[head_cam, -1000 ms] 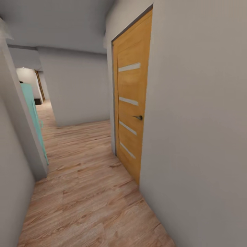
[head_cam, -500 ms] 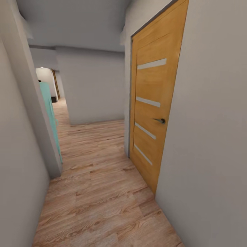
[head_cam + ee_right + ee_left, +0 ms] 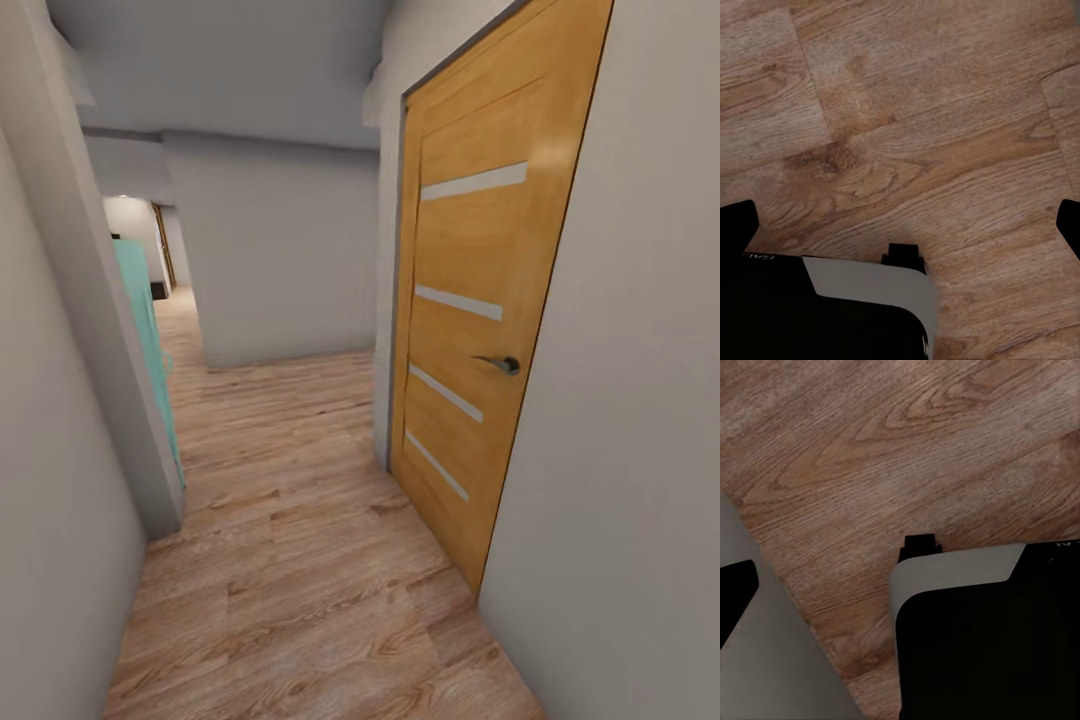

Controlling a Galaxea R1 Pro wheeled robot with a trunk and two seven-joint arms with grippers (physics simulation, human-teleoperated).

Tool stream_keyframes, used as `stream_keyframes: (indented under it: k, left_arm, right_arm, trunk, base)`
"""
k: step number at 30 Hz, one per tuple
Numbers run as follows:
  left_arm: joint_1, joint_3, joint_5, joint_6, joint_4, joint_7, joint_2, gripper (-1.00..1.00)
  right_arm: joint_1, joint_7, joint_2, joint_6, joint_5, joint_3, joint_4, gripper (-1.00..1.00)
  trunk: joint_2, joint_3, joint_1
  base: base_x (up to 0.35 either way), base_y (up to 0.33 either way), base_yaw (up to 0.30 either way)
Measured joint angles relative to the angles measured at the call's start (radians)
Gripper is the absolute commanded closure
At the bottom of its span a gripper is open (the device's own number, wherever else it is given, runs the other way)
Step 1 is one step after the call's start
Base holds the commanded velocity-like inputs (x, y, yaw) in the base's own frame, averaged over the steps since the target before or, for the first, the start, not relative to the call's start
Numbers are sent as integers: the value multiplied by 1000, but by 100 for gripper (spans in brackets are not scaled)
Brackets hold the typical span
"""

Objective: Move the two storage containers from the living room to the garage. In the garage, place one container on the floor and stack the other container on top of it (either order is fine).

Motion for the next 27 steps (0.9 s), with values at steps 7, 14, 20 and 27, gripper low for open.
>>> stream_keyframes:
  k: [7, 14, 20, 27]
  left_arm:
    - [0, 0, 0, 0, 0, 0, 0, -100]
    - [0, 0, 0, 0, 0, 0, 0, -100]
    - [0, 0, 0, 0, 0, 0, 0, -100]
    - [0, 0, 0, 0, 0, 0, 0, -100]
  right_arm:
    - [0, 0, 0, 0, 0, 0, 0, -100]
    - [0, 0, 1, 0, 0, 0, 0, -100]
    - [0, 0, 1, 0, 0, 0, 0, -100]
    - [0, 0, 0, 0, 0, 0, 0, -100]
  trunk:
    - [0, 0, 0]
    - [0, 0, 0]
    - [0, 0, 0]
    - [0, 0, 0]
  base:
    - [304, 159, 0]
    - [304, 156, 0]
    - [304, 155, 0]
    - [304, 155, 0]
